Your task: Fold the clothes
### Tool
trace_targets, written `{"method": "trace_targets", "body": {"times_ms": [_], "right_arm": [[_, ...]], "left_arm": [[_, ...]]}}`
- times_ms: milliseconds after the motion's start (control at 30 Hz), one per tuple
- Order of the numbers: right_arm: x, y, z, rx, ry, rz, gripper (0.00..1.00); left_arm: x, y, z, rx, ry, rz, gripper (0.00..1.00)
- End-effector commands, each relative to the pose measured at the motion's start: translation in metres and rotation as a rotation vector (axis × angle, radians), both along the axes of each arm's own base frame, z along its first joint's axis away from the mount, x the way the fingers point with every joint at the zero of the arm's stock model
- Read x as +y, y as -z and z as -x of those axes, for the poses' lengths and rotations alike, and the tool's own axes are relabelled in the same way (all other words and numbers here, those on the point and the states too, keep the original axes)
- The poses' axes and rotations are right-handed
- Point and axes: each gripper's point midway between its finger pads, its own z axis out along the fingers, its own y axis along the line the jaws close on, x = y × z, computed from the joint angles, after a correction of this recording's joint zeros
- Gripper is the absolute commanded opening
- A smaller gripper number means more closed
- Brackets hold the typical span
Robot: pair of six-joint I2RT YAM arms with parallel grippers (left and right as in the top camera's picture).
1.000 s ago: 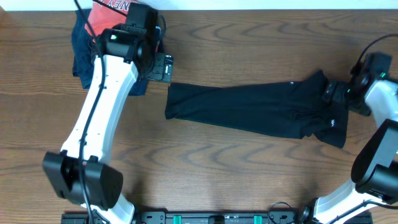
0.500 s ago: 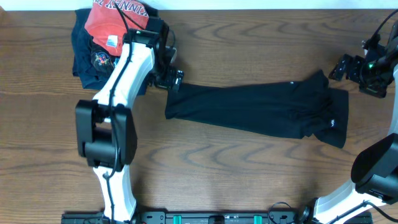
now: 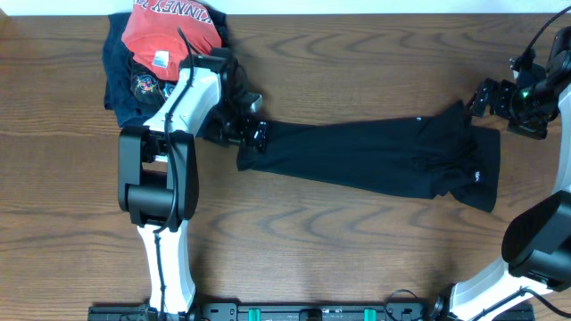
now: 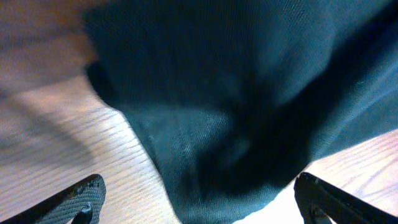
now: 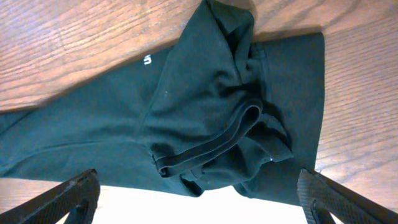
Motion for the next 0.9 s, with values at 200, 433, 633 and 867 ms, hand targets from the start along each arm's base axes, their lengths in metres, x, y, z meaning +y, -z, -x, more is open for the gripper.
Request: {"method": "trace_targets", "body": {"times_ms": [200, 433, 633, 867], "right_arm": [[0.006, -0.005, -0.005, -0.022, -0.033, -0.005, 0.99], [0.013, -0.005, -0.006, -0.023, -0.05, -0.005, 0.99], [0.023, -0.005, -0.007, -0.018, -0.075, -0.007, 0.97], [0.034, -0.001, -0.006, 0.0, -0.081, -0.017, 0.94]], "left_arm": [[-0.002, 0.038, 0.022, 0.04, 0.001, 0.029, 0.97], [-0.002, 0.049, 0.017, 0.038, -0.123, 0.012, 0.09], [0.002, 0.042, 0.022, 0.064, -0.146, 0.003, 0.06], [0.017, -0.015, 0.013, -0.013, -0.204, 0.019, 0.06]]}}
